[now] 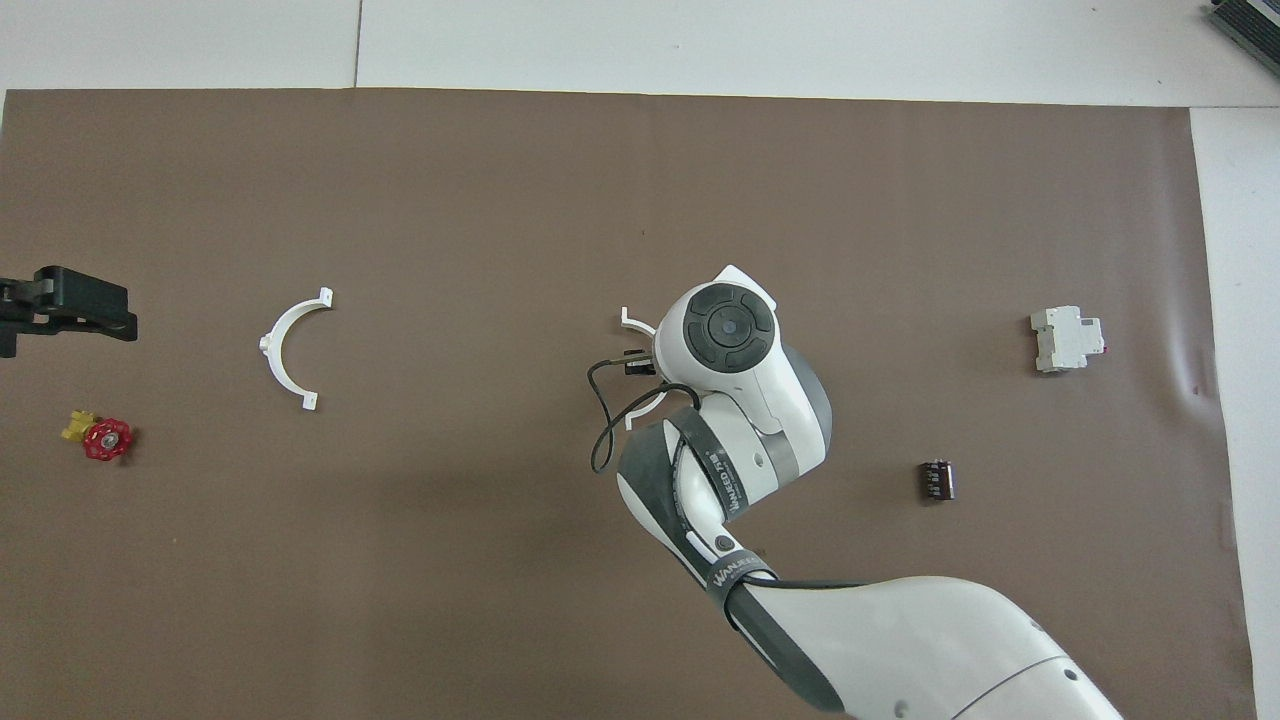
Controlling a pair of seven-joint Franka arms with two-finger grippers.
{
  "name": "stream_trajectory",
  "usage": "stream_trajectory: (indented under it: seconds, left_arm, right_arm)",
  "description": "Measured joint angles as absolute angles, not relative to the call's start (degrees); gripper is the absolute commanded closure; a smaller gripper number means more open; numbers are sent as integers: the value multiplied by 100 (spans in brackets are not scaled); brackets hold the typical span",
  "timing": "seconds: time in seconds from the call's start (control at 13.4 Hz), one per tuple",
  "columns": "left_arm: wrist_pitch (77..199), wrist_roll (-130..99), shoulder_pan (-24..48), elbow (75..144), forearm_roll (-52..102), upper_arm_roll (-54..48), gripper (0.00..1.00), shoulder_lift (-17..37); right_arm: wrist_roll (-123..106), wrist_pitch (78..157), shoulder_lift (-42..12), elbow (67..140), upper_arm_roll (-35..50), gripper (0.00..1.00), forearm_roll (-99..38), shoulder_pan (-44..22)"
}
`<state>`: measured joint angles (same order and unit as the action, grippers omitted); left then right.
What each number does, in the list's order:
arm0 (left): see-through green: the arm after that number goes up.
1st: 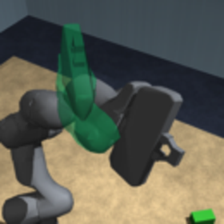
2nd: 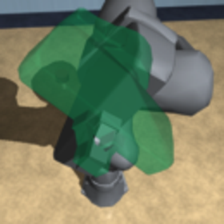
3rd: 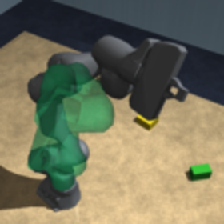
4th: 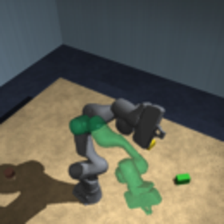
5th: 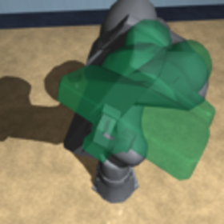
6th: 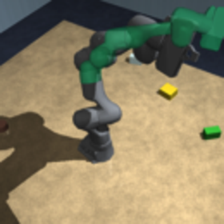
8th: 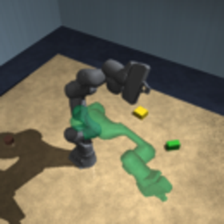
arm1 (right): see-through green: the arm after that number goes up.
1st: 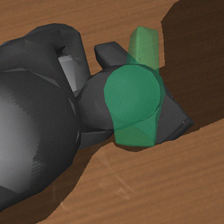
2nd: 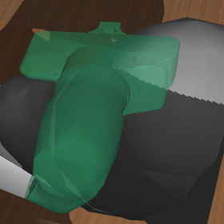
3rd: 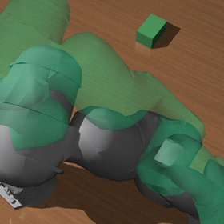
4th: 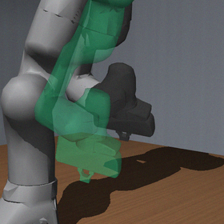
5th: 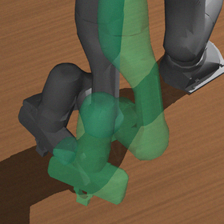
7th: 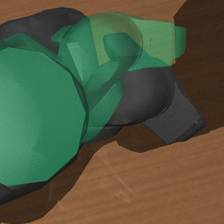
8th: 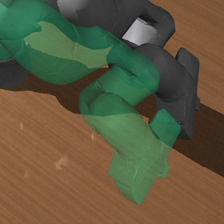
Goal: Assemble drain pipe with both arms
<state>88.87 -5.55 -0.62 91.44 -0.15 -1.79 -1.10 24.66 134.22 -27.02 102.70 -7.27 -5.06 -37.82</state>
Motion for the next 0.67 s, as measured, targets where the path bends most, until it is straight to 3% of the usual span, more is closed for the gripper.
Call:
stream_trajectory:
  seconds: [0.22,0.3,0.37,0.67]
  left_arm:
    - [8887,-555,-62,9144,-15,-179,0,-110]
    - [8887,-555,-62,9144,-15,-179,0,-110]
    - [8887,-555,-62,9144,-15,-179,0,-110]
    - [8887,-555,-62,9144,-15,-179,0,-110]
  right_arm:
    - [2466,13530,-2727,10318,-727,100,-500,-3823]
    - [2466,13612,-2738,10363,-727,60,-499,-3824]
    - [2466,13631,-2737,10371,-727,1,-497,-3824]
    - [2466,13601,-2682,10338,-755,0,-497,-3819]
